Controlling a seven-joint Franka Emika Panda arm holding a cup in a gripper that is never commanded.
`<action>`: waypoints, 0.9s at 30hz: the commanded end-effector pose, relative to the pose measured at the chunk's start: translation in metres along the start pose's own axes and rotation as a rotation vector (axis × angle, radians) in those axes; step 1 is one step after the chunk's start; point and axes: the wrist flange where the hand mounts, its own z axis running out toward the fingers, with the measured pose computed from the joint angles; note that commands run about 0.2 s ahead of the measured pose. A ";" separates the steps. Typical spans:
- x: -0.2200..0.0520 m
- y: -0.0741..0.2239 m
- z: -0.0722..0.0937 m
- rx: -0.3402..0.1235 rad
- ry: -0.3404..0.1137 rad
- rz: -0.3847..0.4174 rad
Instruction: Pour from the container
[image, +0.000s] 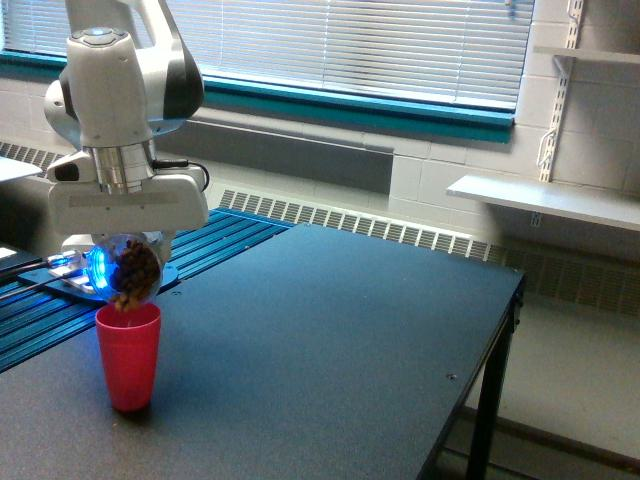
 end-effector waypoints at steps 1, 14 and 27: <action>0.001 -0.002 -0.001 -0.003 -0.004 0.011; 0.001 0.000 -0.001 0.009 -0.016 0.019; -0.001 -0.001 -0.004 0.015 -0.033 0.018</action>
